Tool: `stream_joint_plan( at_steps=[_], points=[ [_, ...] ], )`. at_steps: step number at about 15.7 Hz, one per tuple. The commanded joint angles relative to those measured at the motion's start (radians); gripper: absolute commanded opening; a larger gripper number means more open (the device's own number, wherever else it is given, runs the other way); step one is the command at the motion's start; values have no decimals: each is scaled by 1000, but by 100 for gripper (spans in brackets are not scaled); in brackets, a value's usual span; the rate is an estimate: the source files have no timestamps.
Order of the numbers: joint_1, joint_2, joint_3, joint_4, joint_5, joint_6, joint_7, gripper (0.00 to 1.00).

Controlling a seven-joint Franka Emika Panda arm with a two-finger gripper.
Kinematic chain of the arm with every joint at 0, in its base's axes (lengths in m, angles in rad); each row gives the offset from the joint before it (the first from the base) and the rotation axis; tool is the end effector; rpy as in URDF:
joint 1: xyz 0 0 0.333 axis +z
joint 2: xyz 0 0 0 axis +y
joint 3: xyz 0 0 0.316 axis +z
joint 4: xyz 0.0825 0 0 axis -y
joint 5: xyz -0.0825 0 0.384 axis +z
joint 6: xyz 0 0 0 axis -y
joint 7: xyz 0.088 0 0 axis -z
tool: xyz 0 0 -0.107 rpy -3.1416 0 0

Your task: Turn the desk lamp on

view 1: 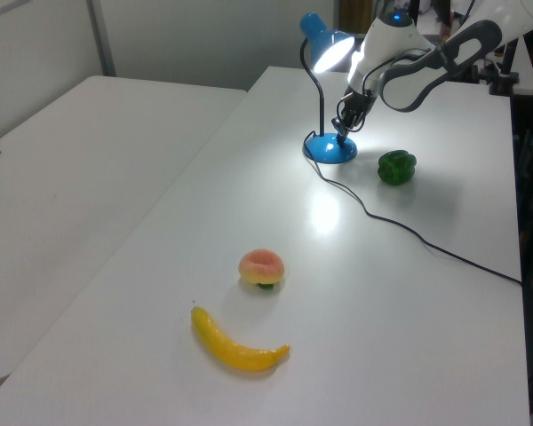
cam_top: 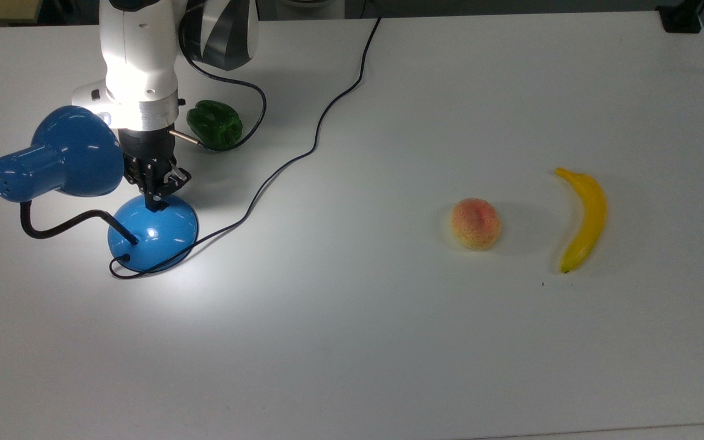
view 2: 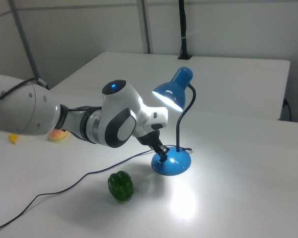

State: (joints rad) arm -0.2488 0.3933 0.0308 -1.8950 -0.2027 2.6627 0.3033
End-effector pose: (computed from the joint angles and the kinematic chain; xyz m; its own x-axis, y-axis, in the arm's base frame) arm 0.6468 -0.1390 0.3353 0.8665 -0.3238 0.3799 -0.3606 -0.9323 0.0279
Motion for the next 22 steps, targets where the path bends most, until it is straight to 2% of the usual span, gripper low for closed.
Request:
stream_joint_plan(
  at_steps=[1,3,7,12,16,18,22],
  points=[
    [9,-77,-5,-24,-23,-115,19,0],
    [14,-108,-5,-39,-23,-164,19,0],
    [25,-166,9,-38,-21,-361,16,0],
    [109,-244,18,-18,-12,-518,-6,0],
    [190,-263,21,94,23,-697,-78,0],
    [221,-266,20,164,57,-807,-188,0],
    [236,-300,17,278,146,-987,-318,0]
  ],
)
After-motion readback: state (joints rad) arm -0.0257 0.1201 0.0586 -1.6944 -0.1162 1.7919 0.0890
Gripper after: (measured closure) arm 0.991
